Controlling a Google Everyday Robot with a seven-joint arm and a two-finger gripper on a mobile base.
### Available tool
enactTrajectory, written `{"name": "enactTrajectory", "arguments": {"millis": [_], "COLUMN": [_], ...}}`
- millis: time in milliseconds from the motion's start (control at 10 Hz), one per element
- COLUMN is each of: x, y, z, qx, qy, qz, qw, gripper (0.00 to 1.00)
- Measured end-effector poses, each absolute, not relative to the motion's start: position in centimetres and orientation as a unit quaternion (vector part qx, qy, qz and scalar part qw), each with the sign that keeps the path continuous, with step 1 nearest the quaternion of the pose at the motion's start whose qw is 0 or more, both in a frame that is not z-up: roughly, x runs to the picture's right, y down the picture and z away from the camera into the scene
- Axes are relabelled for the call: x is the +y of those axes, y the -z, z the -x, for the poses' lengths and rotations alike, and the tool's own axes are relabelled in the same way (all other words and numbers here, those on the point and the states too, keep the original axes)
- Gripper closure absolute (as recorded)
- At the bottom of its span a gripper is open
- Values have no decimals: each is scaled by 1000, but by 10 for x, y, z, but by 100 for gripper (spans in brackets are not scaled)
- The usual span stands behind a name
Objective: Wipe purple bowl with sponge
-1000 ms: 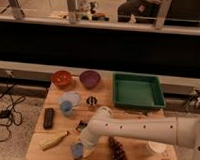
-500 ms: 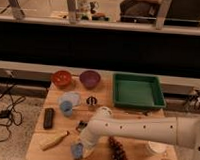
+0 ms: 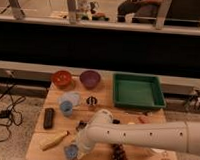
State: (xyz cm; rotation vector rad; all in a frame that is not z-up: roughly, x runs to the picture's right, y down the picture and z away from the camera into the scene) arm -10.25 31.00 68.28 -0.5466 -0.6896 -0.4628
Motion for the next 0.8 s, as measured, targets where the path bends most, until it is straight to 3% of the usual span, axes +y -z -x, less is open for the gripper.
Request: {"name": "enactTrajectory", "arguments": {"millis": [300,800], "x": [278,277], "y": [-653,-653], "z": [126,126], "qx": [-347,-346], "qy": [254,253], "qz": [211,210], "qw": [878,878], "gripper": [100,100]}}
